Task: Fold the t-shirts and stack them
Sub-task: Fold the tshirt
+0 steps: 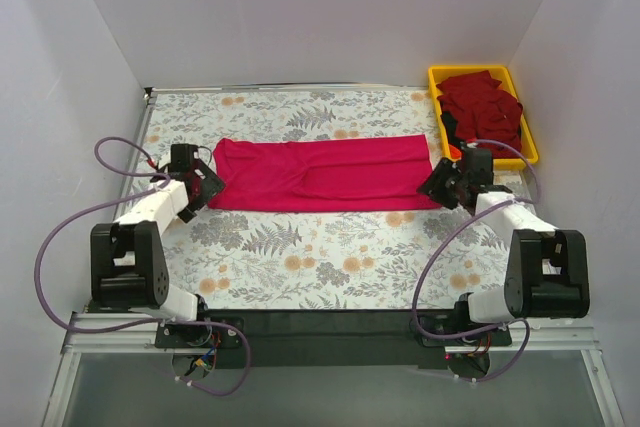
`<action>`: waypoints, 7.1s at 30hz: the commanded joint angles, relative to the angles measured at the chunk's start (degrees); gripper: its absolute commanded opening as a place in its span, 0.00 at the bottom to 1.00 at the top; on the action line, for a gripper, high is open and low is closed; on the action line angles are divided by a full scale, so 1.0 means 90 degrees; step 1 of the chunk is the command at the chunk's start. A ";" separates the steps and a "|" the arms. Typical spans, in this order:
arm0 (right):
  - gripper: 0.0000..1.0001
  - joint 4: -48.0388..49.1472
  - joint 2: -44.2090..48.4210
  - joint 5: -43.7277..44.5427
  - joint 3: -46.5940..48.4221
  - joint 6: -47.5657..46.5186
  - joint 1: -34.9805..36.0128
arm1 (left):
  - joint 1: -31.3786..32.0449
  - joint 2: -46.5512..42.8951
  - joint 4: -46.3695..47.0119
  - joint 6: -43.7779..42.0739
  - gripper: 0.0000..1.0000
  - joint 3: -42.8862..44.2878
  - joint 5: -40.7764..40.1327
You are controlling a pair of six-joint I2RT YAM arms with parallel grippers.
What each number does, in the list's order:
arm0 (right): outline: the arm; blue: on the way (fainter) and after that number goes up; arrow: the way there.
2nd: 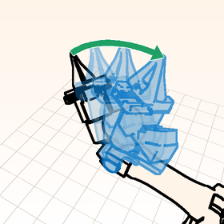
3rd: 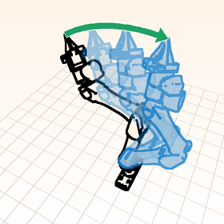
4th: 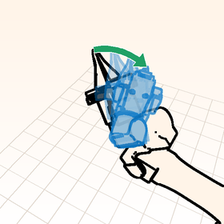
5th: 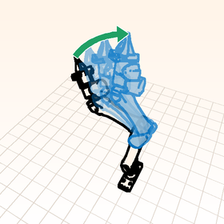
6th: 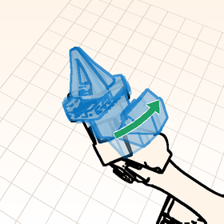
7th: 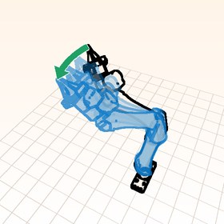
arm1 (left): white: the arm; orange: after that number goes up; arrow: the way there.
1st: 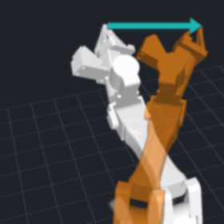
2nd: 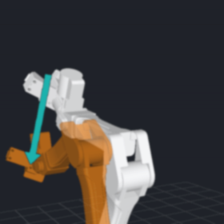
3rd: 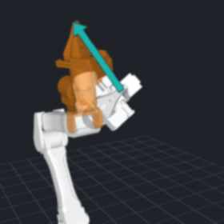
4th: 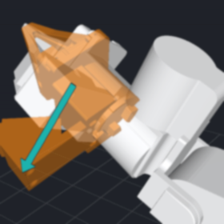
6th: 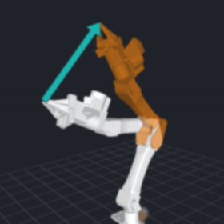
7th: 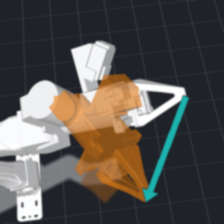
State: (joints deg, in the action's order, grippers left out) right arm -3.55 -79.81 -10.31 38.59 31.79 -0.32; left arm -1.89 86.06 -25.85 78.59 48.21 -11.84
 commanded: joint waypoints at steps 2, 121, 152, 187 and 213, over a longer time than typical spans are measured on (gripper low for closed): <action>0.56 -0.0152 0.0011 0.0364 0.0828 -0.0503 0.0864 | 0.0463 -0.0841 -0.0194 -0.0011 0.82 0.0522 0.0114; 0.52 -0.1851 -0.0604 0.1779 0.1649 -0.2243 0.2095 | 0.1116 0.0310 -0.0644 0.0096 0.75 0.1821 -0.0384; 0.54 -0.4047 -0.1737 -0.0760 0.1852 -0.1920 0.6977 | 0.1519 0.5779 -0.0840 -0.1826 0.85 0.6938 -0.0657; 0.37 -0.3404 -0.1846 0.0560 0.1875 -0.2820 0.3844 | 0.1655 0.4196 0.0069 -0.1222 0.76 0.5249 -0.0218; 0.45 -0.3735 -0.0537 0.0773 0.2087 -0.1432 0.5231 | 0.1685 0.5469 -0.0185 -0.1916 0.94 0.7536 0.0514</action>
State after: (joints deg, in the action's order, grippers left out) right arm -34.00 -87.35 -7.05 52.03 19.31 46.94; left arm 13.69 141.40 -26.89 62.85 119.55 -8.29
